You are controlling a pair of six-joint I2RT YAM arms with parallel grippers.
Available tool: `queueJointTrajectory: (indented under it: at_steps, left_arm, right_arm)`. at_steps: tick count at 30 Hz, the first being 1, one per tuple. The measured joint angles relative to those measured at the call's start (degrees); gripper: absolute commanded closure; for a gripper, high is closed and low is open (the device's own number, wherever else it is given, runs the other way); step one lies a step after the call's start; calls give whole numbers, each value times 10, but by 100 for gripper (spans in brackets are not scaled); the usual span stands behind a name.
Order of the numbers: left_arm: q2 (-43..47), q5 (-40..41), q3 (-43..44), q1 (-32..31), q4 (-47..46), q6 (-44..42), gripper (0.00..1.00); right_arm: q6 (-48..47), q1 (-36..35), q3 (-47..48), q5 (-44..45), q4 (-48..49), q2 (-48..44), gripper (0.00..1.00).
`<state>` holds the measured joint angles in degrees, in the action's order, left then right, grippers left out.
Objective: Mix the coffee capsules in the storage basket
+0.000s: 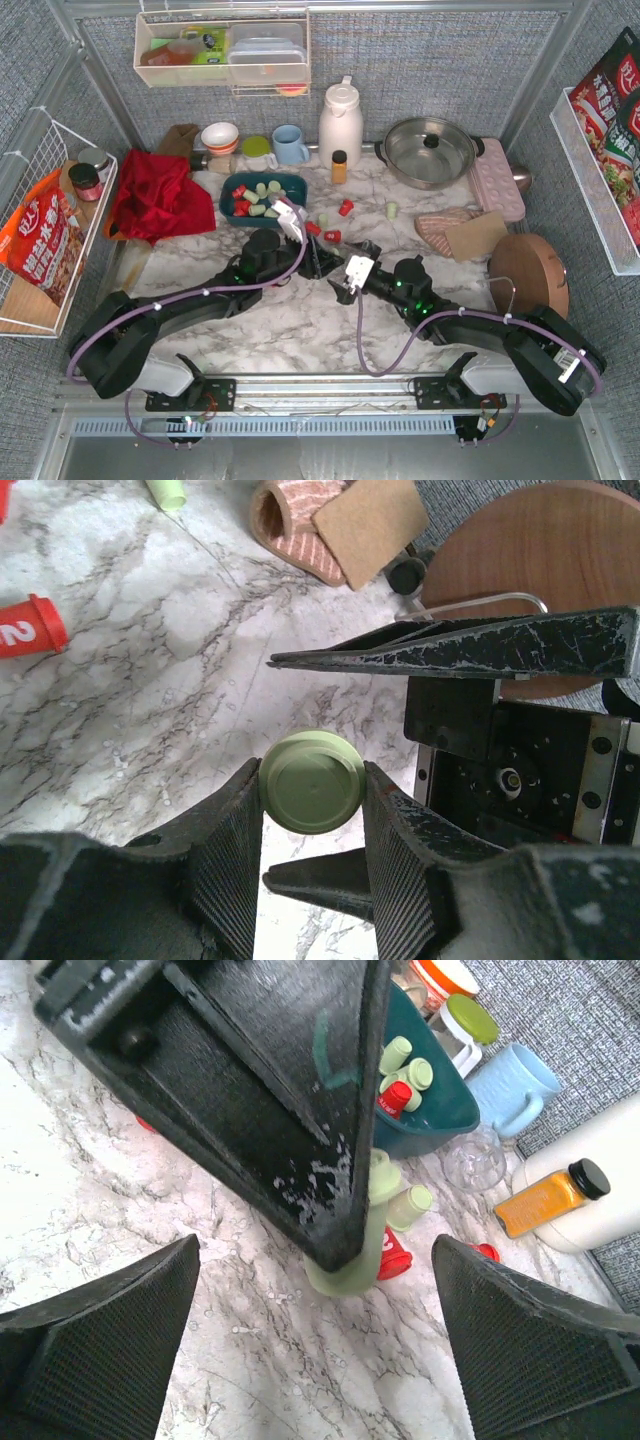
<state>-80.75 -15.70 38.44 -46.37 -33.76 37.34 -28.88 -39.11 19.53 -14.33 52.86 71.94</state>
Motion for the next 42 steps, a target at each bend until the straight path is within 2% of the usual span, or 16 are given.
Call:
queueJointTrajectory:
  at_steps: [6,12,14,16,19,23,26,32,34,35,36,37,42]
  left_arm:
    - [45,61,-21,0,9,-7,64]
    - [114,167,-42,0,44,-24,63]
    - [137,210,-52,0,55,-30,62]
    - [153,257,-60,0,57,-41,56]
    - [157,323,-59,10,57,-72,53]
    - [103,366,-9,74,70,-109,52]
    - [31,363,55,139,84,-123,50]
    - [-152,293,206,231,116,-135,43]
    - [-209,269,252,255,134,-129,34]
    - [-236,254,273,265,141,-122,27]
    - [-256,240,290,274,149,-113,8]
    - [-277,226,306,281,163,-105,2]
    - [-297,182,321,285,184,-80,1]
  right_arm:
    - [5,-1,0,16,0,0,1]
    - [40,-1,2,90,-1,-13,1]
    - [69,1,13,134,-12,-23,1]
    - [113,5,35,188,-39,-35,1]
    - [199,24,94,272,-125,-51,1]
    - [286,57,116,332,-189,-54,1]
    - [341,74,108,356,-226,-39,2]
    - [432,133,187,381,-305,28,19]
    - [460,152,217,379,-326,64,22]
    - [471,161,229,377,-336,81,23]
    - [483,171,244,374,-348,102,24]
    - [495,182,259,367,-357,124,26]
    - [540,222,319,342,-385,223,37]
